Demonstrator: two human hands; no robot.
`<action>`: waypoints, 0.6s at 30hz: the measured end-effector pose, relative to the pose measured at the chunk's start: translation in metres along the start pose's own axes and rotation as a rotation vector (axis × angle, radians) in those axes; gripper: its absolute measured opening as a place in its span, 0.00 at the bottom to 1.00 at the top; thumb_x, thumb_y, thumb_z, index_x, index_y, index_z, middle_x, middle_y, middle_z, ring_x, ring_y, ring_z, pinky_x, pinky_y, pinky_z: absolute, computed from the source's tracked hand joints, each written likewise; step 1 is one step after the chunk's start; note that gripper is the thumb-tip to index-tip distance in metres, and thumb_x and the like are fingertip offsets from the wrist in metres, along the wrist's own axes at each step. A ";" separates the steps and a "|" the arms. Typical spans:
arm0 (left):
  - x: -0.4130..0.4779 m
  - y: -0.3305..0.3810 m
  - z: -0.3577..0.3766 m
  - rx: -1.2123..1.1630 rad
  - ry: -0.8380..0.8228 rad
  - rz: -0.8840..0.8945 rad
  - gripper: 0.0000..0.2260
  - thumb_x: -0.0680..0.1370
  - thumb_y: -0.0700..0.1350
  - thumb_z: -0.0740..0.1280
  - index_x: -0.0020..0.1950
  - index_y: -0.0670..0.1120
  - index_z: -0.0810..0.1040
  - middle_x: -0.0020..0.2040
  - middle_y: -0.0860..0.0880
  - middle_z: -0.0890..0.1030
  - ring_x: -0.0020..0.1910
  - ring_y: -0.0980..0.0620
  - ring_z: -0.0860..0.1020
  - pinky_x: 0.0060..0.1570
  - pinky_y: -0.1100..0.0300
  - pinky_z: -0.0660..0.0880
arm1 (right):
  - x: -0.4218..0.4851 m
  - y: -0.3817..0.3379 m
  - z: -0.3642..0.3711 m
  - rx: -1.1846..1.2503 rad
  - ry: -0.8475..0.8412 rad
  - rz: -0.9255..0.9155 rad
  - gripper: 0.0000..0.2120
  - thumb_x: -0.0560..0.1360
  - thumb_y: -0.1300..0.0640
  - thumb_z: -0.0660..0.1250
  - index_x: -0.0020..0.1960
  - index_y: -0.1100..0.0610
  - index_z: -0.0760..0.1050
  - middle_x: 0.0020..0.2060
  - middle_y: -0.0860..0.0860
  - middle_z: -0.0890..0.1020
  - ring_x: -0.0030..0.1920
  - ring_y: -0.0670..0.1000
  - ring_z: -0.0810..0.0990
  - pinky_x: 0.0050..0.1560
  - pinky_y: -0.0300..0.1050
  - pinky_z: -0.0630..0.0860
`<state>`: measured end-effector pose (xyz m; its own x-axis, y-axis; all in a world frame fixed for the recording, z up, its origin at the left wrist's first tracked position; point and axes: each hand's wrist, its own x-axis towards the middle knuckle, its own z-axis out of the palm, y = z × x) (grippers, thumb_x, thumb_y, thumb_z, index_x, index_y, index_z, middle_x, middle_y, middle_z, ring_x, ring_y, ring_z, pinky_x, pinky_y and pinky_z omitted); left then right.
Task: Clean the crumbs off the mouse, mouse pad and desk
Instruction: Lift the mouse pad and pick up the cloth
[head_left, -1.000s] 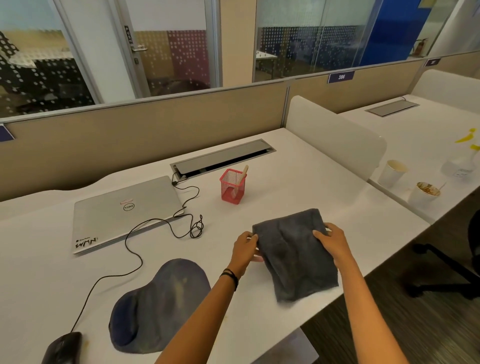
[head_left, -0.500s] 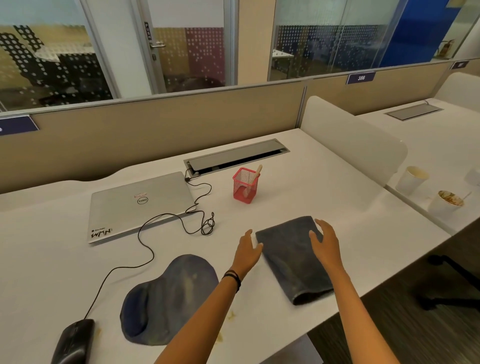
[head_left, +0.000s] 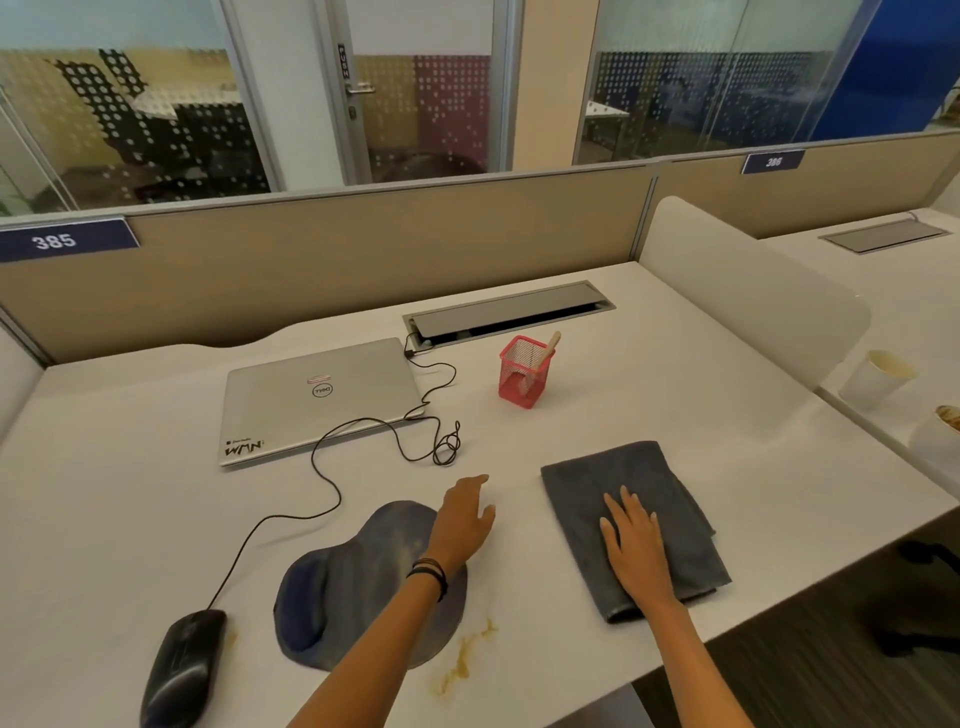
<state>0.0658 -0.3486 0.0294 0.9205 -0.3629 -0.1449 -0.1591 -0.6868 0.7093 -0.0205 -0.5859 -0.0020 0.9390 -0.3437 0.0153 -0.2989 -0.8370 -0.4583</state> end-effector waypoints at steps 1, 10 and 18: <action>-0.002 -0.004 -0.002 0.019 0.004 -0.002 0.22 0.81 0.45 0.59 0.74 0.45 0.61 0.74 0.47 0.64 0.73 0.47 0.61 0.71 0.57 0.59 | 0.000 0.000 0.001 -0.040 -0.002 -0.007 0.21 0.82 0.53 0.54 0.74 0.56 0.61 0.75 0.55 0.59 0.76 0.54 0.55 0.76 0.53 0.48; -0.022 -0.032 -0.031 0.042 0.087 -0.025 0.19 0.80 0.44 0.60 0.71 0.47 0.66 0.73 0.46 0.65 0.64 0.49 0.70 0.69 0.55 0.65 | -0.012 -0.044 -0.001 -0.076 0.156 -0.032 0.22 0.73 0.46 0.68 0.59 0.61 0.75 0.54 0.58 0.77 0.53 0.56 0.76 0.51 0.50 0.75; -0.053 -0.065 -0.072 0.104 0.044 0.052 0.18 0.80 0.46 0.61 0.71 0.50 0.67 0.73 0.50 0.64 0.72 0.49 0.63 0.70 0.55 0.62 | -0.005 -0.056 -0.008 -0.092 0.034 0.012 0.11 0.77 0.64 0.61 0.58 0.64 0.74 0.52 0.59 0.79 0.50 0.56 0.77 0.49 0.46 0.73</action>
<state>0.0529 -0.2390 0.0408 0.9247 -0.3727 -0.0778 -0.2405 -0.7301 0.6396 -0.0097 -0.5411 0.0307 0.9293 -0.3670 0.0407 -0.3263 -0.8677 -0.3749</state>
